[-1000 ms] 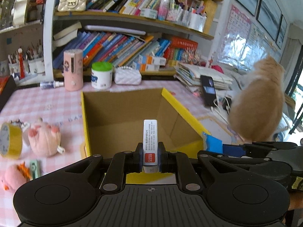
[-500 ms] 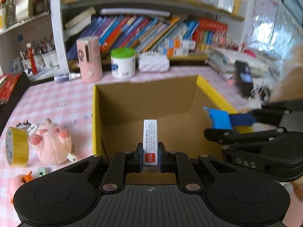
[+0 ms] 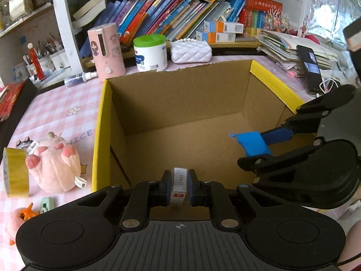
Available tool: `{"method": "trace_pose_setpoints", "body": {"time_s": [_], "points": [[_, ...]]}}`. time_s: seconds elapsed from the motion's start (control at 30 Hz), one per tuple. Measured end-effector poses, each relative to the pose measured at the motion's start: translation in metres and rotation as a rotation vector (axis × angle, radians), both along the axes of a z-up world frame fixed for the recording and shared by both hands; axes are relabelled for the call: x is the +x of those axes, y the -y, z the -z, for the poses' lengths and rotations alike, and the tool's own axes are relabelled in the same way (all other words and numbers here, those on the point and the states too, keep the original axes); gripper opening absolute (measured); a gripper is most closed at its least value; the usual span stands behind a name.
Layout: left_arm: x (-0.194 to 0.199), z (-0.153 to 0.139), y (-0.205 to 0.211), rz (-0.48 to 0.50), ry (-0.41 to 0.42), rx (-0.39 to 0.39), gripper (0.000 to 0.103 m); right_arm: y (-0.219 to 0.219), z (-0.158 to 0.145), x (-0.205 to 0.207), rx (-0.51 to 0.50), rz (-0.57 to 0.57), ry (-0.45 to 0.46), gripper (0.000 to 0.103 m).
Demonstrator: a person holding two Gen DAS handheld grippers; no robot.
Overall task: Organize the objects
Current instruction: 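Open both tools to drop the blue block and white box into the yellow box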
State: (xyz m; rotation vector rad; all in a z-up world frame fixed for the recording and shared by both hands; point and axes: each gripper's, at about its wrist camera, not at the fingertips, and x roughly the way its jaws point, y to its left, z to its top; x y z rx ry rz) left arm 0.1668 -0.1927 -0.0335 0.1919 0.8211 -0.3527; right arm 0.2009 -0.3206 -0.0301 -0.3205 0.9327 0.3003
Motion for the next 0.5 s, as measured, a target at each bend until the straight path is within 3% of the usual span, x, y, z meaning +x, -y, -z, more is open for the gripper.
{"method": "trace_pose_setpoints", "body": {"time_s": [0.33,0.5], "points": [[0.002,0.005,0.014,0.009,0.006,0.018,0.018,0.003,0.002,-0.005,-0.027,0.035,-0.038,0.035],[-0.006,-0.001,0.013,0.002,0.011,-0.007,0.031,0.009,0.001,-0.008,-0.018,0.025,-0.037,0.037]]}}
